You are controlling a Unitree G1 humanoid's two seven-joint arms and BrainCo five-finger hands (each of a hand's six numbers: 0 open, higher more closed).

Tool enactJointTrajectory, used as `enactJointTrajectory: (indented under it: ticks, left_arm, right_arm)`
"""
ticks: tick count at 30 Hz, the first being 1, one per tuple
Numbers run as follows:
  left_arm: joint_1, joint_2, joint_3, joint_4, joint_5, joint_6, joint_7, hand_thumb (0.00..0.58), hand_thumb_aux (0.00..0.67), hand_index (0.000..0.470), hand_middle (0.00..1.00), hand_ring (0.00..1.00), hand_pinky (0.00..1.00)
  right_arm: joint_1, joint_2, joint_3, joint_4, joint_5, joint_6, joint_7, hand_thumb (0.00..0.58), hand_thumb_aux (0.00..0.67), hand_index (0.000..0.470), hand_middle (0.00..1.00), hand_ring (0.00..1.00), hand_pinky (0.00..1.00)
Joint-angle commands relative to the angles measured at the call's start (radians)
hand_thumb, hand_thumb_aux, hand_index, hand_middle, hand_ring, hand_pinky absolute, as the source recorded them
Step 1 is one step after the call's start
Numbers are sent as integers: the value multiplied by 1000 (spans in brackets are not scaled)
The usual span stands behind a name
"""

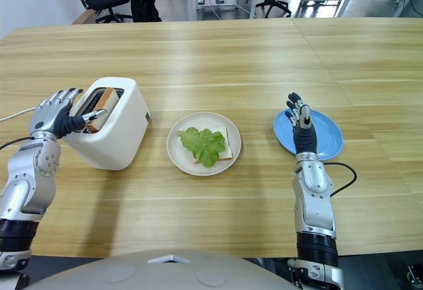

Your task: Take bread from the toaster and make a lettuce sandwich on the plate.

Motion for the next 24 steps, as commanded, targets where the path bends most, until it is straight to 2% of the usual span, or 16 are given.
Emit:
enactJointTrajectory:
  ticks: [1, 15, 24]
  left_arm:
    - [16, 9, -23, 31, 7, 15, -14, 0, 0, 0, 0, 0, 0]
    - [63, 2, -35, -79, 4, -6, -22, 0, 0, 0, 0, 0, 0]
    - [95, -9, -39, -68, 0, 0, -26, 0, 0, 0, 0, 0, 0]
  right_arm:
    - [-5, -4, 1, 13, -7, -6, -4, 0, 0, 0, 0, 0, 0]
    - [9, -8, -3, 22, -13, -16, -8, 0, 0, 0, 0, 0, 0]
    - [10, -11, -5, 34, -16, -20, -10, 0, 0, 0, 0, 0, 0]
